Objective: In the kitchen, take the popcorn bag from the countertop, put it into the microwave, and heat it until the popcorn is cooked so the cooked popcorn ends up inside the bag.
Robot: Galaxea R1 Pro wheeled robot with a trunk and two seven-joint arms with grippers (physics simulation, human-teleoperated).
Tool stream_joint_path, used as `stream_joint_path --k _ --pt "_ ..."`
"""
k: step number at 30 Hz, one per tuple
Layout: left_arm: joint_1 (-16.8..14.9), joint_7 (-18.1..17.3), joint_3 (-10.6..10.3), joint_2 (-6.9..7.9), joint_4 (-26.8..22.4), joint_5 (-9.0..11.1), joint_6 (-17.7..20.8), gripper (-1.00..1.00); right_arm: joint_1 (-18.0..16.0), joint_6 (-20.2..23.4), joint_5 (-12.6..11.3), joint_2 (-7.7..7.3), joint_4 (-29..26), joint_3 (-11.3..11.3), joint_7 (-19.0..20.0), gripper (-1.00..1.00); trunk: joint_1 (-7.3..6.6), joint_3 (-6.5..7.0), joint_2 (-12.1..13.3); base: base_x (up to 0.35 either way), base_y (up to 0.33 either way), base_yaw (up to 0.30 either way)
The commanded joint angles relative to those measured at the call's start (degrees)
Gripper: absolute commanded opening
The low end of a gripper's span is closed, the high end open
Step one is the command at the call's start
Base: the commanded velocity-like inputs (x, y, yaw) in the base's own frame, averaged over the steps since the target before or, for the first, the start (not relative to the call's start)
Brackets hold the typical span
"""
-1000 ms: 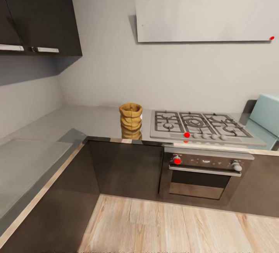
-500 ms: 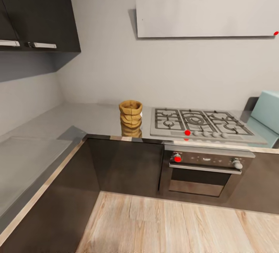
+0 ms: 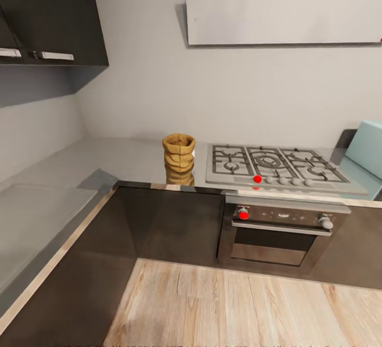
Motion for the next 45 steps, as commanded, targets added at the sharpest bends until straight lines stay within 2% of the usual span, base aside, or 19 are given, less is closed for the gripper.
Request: stream_joint_path --k 1,45 --pt "0.01 0.06 0.03 -0.02 -0.05 0.24 -0.11 1.0 -0.07 -0.32 0.49 -0.02 0.17 -0.49 -0.05 1.0 0.0 -0.14 -0.03 0.0 0.0 0.0" --pt "0.01 0.06 0.04 -0.02 -0.05 0.24 -0.13 1.0 -0.08 -0.69 0.46 -0.06 0.17 -0.54 -0.06 1.0 0.0 -4.18 -0.03 0.0 0.0 0.0"
